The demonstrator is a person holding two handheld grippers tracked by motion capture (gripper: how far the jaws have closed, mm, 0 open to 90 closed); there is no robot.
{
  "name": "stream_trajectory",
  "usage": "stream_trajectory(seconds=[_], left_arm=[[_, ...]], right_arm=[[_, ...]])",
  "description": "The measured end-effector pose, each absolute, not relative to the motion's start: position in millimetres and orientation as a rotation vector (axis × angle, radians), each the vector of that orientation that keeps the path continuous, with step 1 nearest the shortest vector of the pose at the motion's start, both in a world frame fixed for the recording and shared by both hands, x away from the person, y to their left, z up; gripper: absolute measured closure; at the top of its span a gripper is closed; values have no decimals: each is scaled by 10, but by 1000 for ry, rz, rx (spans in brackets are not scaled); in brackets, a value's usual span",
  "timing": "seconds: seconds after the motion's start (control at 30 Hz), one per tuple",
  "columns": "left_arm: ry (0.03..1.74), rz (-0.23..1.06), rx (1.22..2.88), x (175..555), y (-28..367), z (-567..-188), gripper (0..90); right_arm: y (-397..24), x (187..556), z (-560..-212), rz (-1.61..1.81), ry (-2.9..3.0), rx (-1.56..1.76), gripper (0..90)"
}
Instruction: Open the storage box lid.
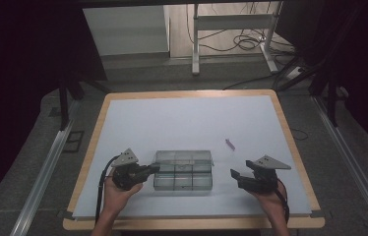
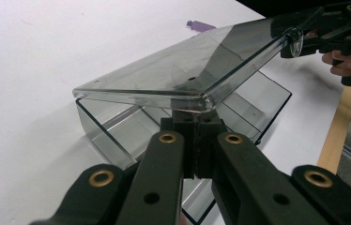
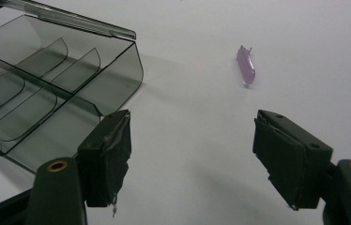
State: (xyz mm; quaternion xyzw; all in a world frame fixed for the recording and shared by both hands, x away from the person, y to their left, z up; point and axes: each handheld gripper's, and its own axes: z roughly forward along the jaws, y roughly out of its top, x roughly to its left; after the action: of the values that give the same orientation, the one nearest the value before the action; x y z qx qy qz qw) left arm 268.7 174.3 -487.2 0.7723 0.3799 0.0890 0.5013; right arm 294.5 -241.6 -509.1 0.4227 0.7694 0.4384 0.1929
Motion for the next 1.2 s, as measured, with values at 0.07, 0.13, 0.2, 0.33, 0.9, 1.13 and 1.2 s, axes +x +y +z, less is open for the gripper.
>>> stream_trajectory(seconds=[0.07,0.13,0.2,0.33,0.9,1.13,1.2], left_arm=[[918,216,1864,2684,1744,-4874,900],[916,222,1862,2683,1741,-4879,900],[916,222,1862,2683,1740,-4879,900],[914,222,1864,2680,1735,-4880,900],[915,219,1859,2688,1743,-4874,900],[915,215,1860,2693,1742,-4877,900],[914,214,1857,2693,1741,-4876,900]], right_arm=[[-2396,2939,-5083,1235,2161,1175,281],[-2356,2939,-5063,1241,2171,1148,282],[-2316,2951,-5039,1251,2191,1124,282],[-2225,2965,-4986,1276,2212,1073,290],[-1951,3037,-4819,1339,2270,917,336],[-1883,3022,-4800,1349,2281,888,350],[-1877,3020,-4800,1352,2280,884,352]])
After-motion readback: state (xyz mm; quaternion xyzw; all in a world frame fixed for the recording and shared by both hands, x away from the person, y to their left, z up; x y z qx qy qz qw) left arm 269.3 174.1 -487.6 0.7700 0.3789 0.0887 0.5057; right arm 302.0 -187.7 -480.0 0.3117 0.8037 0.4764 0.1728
